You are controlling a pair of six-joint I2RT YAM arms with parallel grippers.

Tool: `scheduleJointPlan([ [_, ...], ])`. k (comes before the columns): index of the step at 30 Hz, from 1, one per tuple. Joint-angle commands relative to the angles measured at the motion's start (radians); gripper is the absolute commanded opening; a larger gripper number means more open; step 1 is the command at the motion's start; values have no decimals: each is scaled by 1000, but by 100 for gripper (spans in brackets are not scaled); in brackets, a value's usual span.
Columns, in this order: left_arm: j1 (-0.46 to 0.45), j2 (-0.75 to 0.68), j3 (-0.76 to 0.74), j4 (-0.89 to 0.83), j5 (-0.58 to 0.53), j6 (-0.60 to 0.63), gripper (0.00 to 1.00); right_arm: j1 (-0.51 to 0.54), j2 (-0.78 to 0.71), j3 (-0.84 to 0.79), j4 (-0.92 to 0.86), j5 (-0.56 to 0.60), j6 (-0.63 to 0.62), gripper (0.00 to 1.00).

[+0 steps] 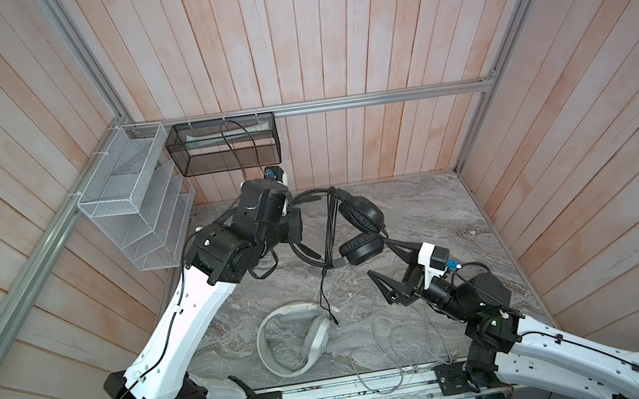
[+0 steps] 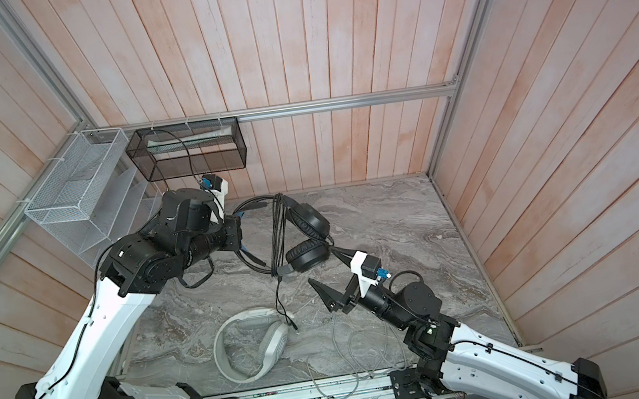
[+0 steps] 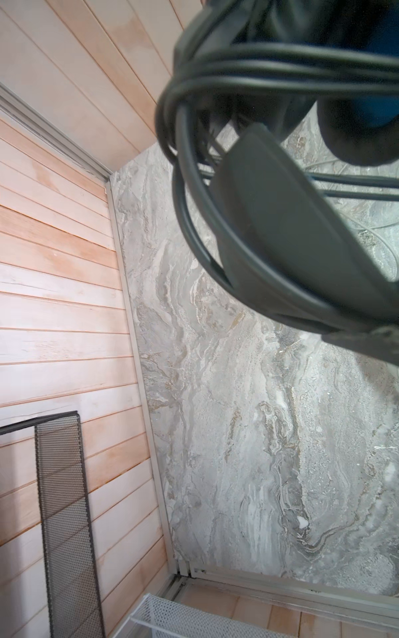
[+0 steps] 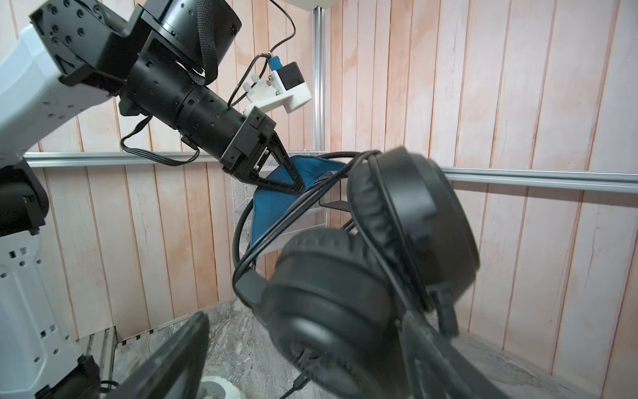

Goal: Wrap the headphones

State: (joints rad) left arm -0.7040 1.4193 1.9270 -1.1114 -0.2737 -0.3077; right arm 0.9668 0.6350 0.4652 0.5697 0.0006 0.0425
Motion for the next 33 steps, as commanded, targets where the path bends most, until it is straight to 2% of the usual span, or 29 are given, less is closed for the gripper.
scheduleJointPlan([
  [1,-20,-10,116,176,43,-76,0,-1,-24,-11,-8,-6,32,89],
  [7,-20,7,109,209,40,-85,0,-1,-61,134,-184,-99,11,88],
  [11,-20,27,179,212,45,-90,0,-1,-80,83,-189,-44,12,89],
  [14,-20,67,280,182,58,-88,0,-3,-43,16,-95,11,23,92],
  [18,-24,122,393,143,83,-90,0,-49,92,-4,30,23,48,94],
  [22,-33,157,454,121,84,-88,0,-175,233,-9,185,-64,138,94],
  [24,-35,156,448,127,83,-91,0,-208,303,14,230,-66,148,95],
  [31,-45,161,448,130,92,-96,0,-226,550,124,337,-35,132,97],
  [33,-49,155,438,133,91,-98,0,-226,638,164,368,-141,143,99],
])
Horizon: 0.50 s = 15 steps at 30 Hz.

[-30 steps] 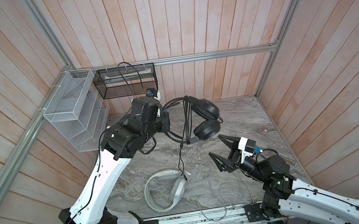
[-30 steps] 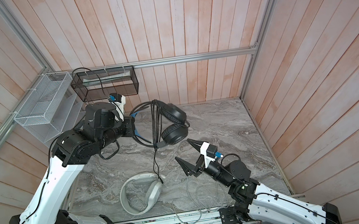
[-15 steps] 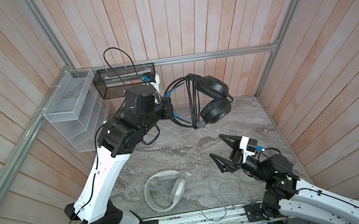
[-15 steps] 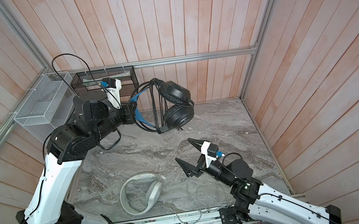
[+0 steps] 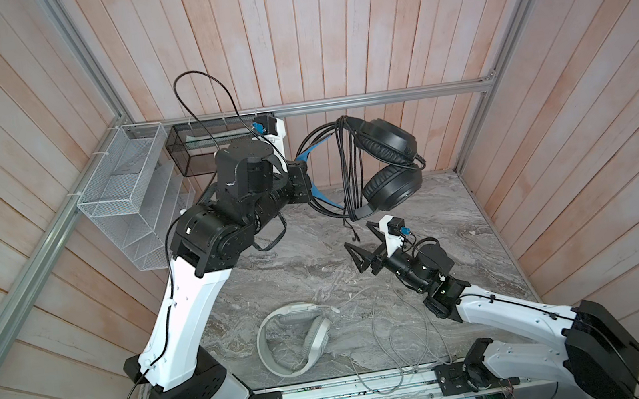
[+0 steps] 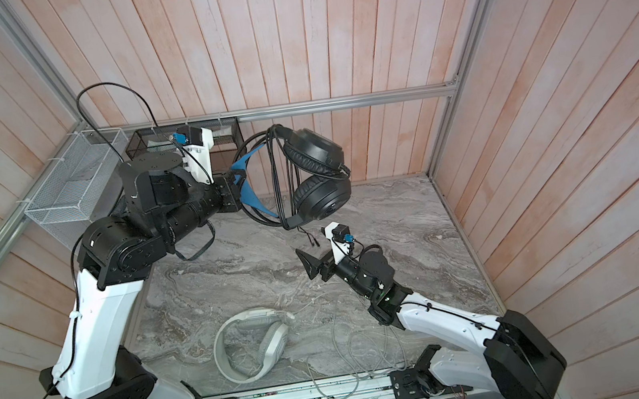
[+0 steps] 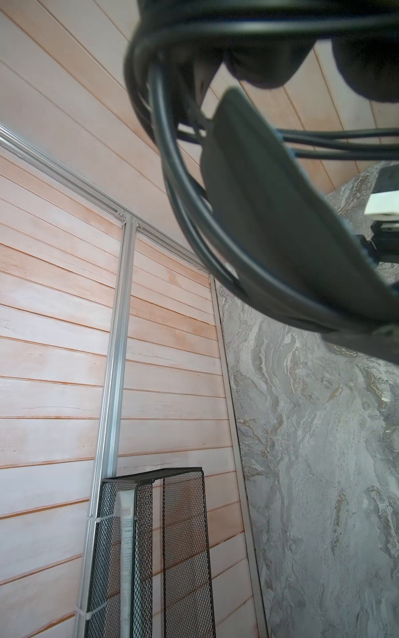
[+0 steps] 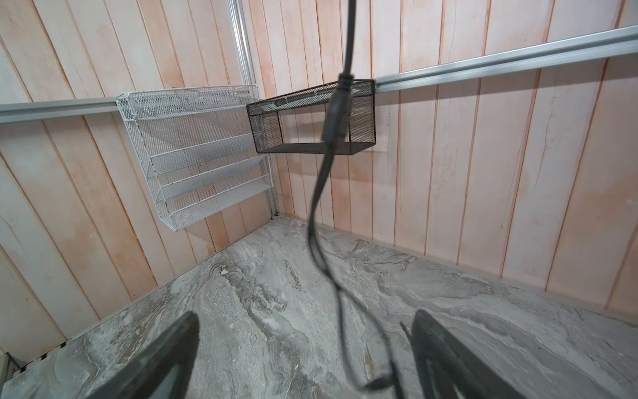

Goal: Wrap the headphones

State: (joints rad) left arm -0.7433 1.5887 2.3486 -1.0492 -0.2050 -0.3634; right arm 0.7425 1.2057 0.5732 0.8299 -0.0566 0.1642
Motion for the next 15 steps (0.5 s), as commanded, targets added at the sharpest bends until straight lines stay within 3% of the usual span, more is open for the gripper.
scheduleJointPlan([
  [1,-11,-20,6,73,21,-42,0,4,115,82,114,-137,30,98],
  [5,-12,-44,-27,85,14,-43,0,38,214,110,176,-138,40,100],
  [9,-13,-67,-60,103,10,-47,0,37,287,144,192,-97,19,90],
  [10,-13,-70,-63,104,11,-47,0,33,309,158,189,-96,6,84],
  [15,-11,-75,-76,112,-10,-39,0,9,350,188,168,-102,0,20],
])
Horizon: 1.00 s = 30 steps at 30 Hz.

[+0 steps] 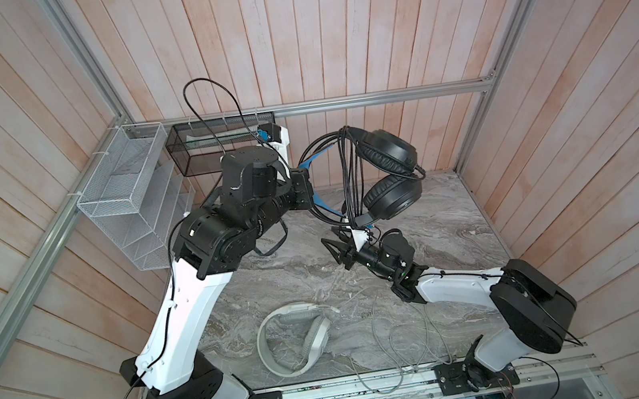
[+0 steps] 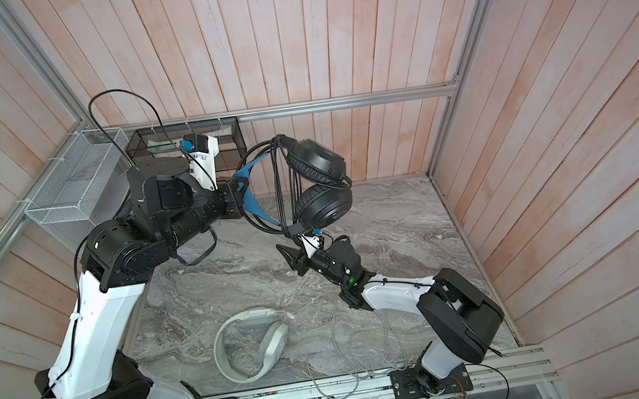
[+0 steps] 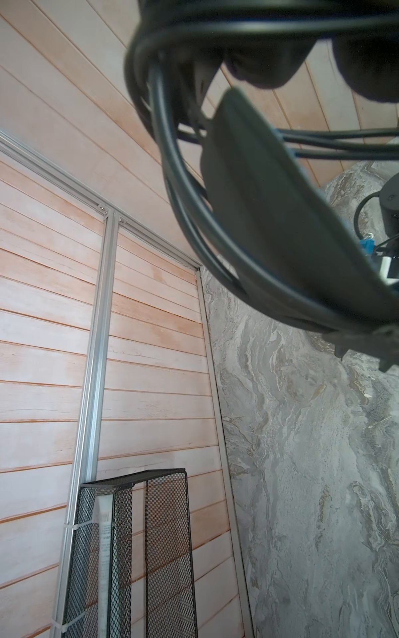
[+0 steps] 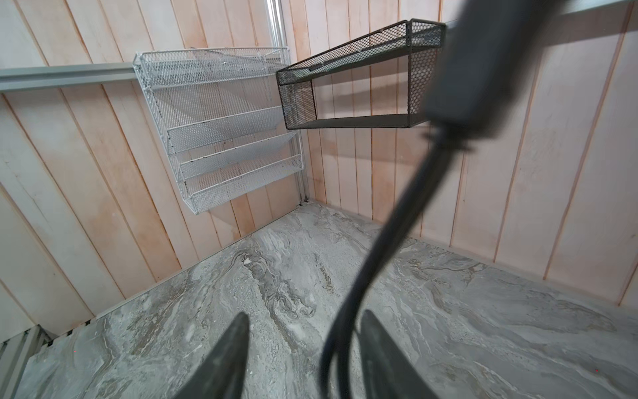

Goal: Wrap the headphones

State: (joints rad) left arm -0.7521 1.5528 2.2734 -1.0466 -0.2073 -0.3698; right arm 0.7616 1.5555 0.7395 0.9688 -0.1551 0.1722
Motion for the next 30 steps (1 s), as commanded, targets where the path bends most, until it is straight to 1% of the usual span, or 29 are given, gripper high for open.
scheduleJointPlan([
  [1,-3,-40,-6,109,-16,-27,0,-9,-4,17,17,-7,-7,13],
  [2,-3,-43,-14,113,-33,-20,0,-10,-12,12,-2,-9,-5,5],
  [4,8,-52,-49,137,-58,-8,0,-4,-40,-16,-29,-10,-6,0],
  [9,114,-35,-98,170,7,-27,0,35,-133,-78,-158,5,-35,0],
  [13,161,-34,-192,227,-30,-14,0,112,-218,-77,-323,1,-87,0],
  [17,209,-22,-292,271,-46,-7,0,210,-311,-24,-552,32,-164,0],
  [22,229,-23,-474,343,-123,33,0,254,-415,57,-780,-1,-207,0],
  [25,229,-33,-587,383,-117,31,0,267,-442,115,-896,-15,-234,0],
  [28,229,-49,-687,417,-100,28,0,267,-447,167,-975,-31,-258,0],
  [30,226,-66,-751,438,-95,28,0,268,-444,199,-1013,-20,-274,0],
])
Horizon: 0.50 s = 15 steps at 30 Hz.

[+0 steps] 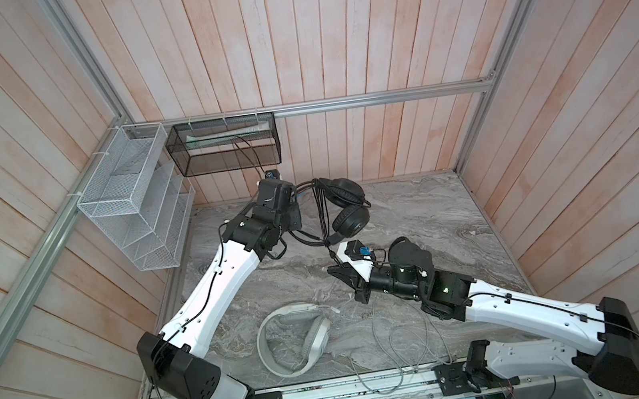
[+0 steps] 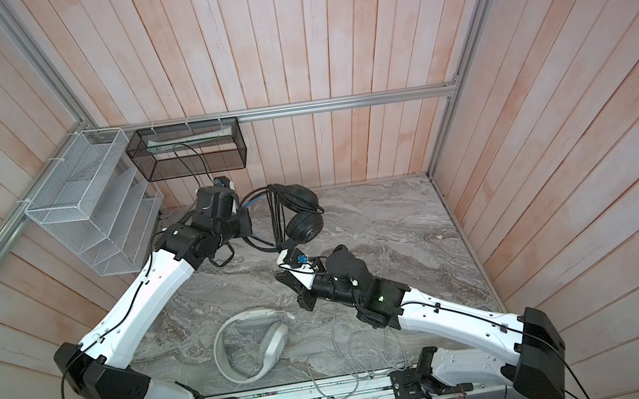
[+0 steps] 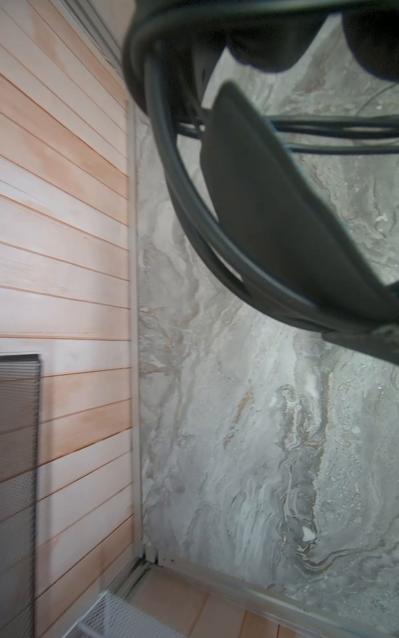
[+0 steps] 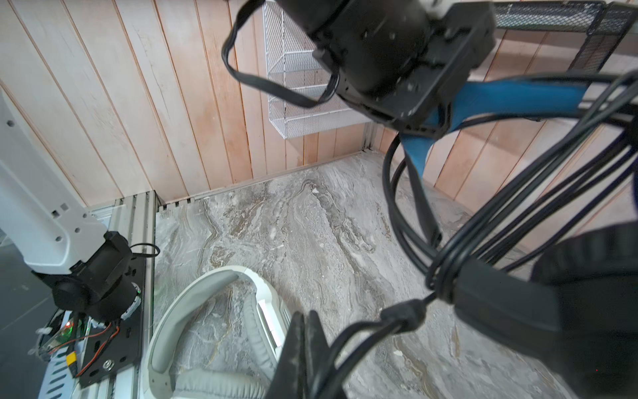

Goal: Wrap the headphones

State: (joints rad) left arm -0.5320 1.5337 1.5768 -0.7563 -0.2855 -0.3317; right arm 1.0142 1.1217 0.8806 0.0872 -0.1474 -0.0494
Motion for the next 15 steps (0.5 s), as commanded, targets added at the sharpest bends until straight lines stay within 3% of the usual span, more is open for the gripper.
scheduleJointPlan([
  [1,3,-54,-81,151,-18,-9,0,14,-5,69,-141,-20,-58,0],
  [15,-146,-135,-374,168,-106,15,0,2,125,256,-296,49,-77,0],
])
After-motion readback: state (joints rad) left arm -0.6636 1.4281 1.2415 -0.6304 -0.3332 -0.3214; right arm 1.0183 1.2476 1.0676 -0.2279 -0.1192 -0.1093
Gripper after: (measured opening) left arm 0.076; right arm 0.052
